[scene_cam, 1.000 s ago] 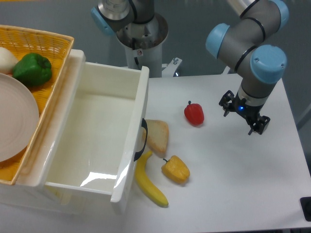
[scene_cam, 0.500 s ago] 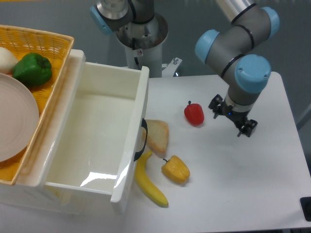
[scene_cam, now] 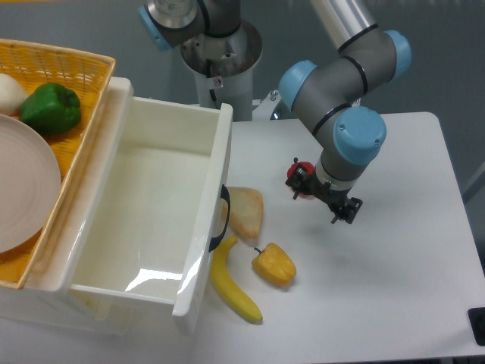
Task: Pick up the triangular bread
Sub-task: 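Lower the open gripper onto the triangular bread slice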
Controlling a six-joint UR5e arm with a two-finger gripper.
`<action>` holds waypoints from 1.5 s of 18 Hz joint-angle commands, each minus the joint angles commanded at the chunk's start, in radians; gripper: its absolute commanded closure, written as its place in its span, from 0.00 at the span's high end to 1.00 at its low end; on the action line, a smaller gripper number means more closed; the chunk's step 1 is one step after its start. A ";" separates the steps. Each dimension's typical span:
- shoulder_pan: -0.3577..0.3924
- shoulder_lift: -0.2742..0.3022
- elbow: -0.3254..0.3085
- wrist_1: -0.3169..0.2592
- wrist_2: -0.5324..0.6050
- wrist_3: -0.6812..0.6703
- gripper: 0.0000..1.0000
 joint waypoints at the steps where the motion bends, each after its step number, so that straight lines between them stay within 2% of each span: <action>1: 0.002 0.000 -0.006 -0.002 -0.023 0.000 1.00; 3: 0.002 -0.003 -0.024 -0.002 -0.060 -0.002 1.00; 11: -0.009 0.003 -0.106 -0.011 -0.054 -0.011 1.00; 17: -0.035 0.006 -0.111 -0.003 -0.058 -0.106 0.96; 25: -0.049 0.000 -0.118 0.004 -0.065 -0.112 0.96; 27: -0.051 -0.003 -0.127 0.008 -0.071 -0.115 0.91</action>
